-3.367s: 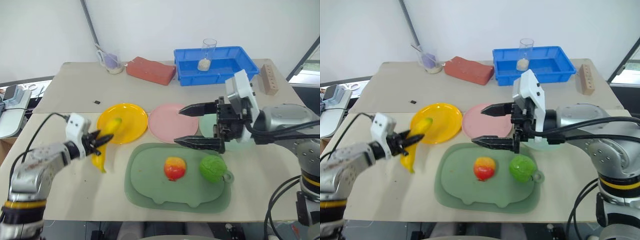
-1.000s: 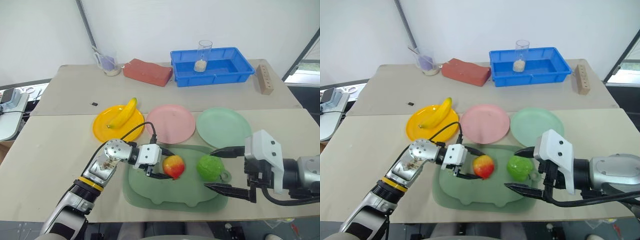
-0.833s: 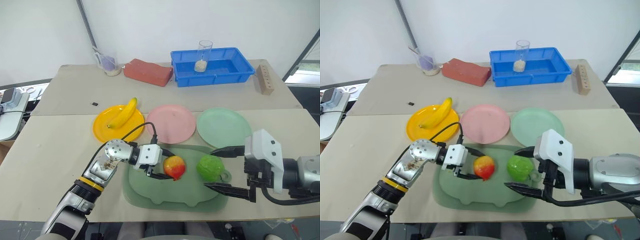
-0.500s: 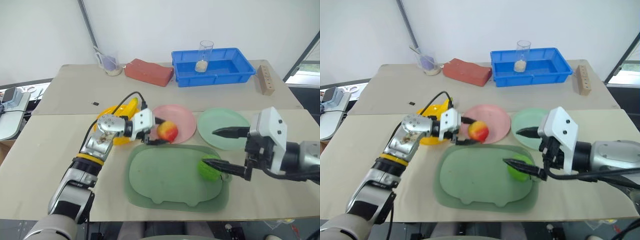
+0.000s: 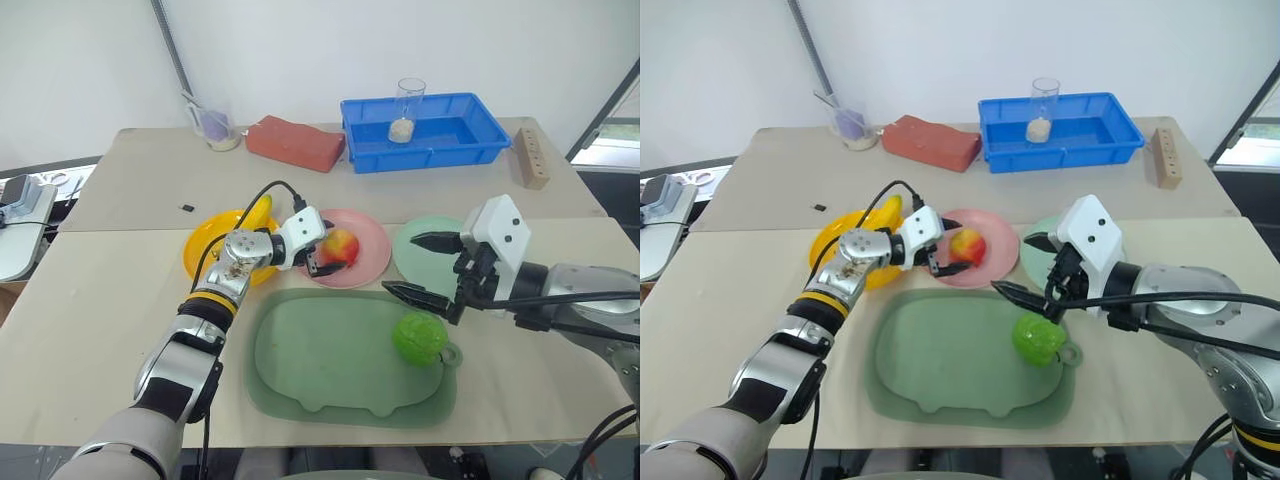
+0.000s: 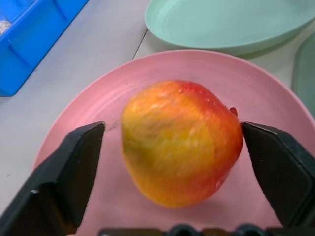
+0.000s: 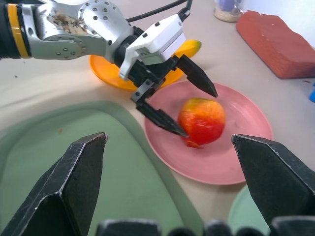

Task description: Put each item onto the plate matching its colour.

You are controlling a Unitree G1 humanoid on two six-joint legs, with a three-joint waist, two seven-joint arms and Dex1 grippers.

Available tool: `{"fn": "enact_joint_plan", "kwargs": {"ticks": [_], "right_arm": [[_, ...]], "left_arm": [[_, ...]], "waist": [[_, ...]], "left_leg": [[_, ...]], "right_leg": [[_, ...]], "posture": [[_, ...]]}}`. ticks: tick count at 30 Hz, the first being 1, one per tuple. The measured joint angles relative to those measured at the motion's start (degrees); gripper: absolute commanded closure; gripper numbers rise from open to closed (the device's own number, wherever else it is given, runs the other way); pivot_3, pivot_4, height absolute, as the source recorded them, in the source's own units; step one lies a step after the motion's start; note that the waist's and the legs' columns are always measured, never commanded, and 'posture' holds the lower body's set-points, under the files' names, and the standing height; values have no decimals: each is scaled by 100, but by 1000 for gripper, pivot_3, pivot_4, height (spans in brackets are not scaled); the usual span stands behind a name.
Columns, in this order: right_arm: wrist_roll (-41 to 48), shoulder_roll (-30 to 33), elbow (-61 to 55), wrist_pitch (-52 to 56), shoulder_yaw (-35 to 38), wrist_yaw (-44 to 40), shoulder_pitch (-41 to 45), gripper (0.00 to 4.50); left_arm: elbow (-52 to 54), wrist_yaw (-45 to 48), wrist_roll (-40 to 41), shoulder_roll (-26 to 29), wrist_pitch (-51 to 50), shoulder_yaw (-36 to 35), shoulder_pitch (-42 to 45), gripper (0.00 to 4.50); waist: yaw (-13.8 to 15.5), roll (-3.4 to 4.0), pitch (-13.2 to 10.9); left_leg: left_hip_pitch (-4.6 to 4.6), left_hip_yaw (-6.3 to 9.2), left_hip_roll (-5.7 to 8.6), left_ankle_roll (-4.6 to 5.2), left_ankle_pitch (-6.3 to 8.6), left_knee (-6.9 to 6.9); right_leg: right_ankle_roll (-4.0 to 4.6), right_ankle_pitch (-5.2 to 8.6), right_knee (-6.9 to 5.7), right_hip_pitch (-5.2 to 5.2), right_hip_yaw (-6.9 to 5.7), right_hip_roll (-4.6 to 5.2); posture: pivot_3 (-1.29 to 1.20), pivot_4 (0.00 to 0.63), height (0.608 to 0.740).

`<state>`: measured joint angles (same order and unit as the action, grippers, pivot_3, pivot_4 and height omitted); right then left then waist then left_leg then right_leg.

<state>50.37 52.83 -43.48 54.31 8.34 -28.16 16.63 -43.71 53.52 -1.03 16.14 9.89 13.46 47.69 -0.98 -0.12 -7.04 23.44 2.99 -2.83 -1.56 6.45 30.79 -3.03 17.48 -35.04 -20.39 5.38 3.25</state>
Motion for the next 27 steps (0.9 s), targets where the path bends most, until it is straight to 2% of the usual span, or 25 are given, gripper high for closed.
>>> {"fn": "enact_joint_plan", "kwargs": {"ticks": [4,8,12,15,19,21,27], "right_arm": [[-27,-12,-26,0,4,60,-13,0],[-24,250,-110,1,240,-171,-436,0],[-27,867,-151,-9,630,-883,-1126,0],[-133,1015,-211,-118,735,-1317,-1610,0],[-524,914,-194,-374,568,-1456,-2035,0],[-848,774,-133,-602,369,-1407,-2154,0],[-1521,461,178,-877,105,-1215,-2232,0]], "left_arm": [[9,87,36,130,-5,-130,94,23],[349,581,258,520,-82,-285,115,23],[1738,1856,1037,973,-539,-349,-360,23],[2678,2412,1502,1128,-919,-332,-743,23],[4078,2856,2093,1372,-1453,-275,-1314,23],[4656,2903,2225,1480,-1591,-239,-1548,23],[4987,2872,2244,1579,-1559,-203,-1950,23]], "waist": [[-1,0,0],[-2,2,1],[-2,9,5],[-3,8,5],[-25,7,4],[-26,7,4],[5,7,3]], "left_leg": [[0,-1,0,-20,12,1],[5,-1,0,-13,8,0],[-2,-4,-4,0,0,-1],[-5,-3,-7,0,0,-1],[-19,-6,-7,-6,4,11],[-22,-8,-6,-43,27,12],[-13,-13,0,-44,27,20]], "right_leg": [[13,7,-2,1,0,1],[-2,-2,-4,14,1,1],[-11,-2,-4,23,0,2],[16,15,-8,23,0,0],[21,17,-7,20,2,3],[23,18,-4,20,2,5],[24,18,-1,18,3,11]], "posture": [[0,150,740],[0,150,740],[0,150,740],[0,150,740],[0,150,740],[0,150,740],[0,150,740]]}}
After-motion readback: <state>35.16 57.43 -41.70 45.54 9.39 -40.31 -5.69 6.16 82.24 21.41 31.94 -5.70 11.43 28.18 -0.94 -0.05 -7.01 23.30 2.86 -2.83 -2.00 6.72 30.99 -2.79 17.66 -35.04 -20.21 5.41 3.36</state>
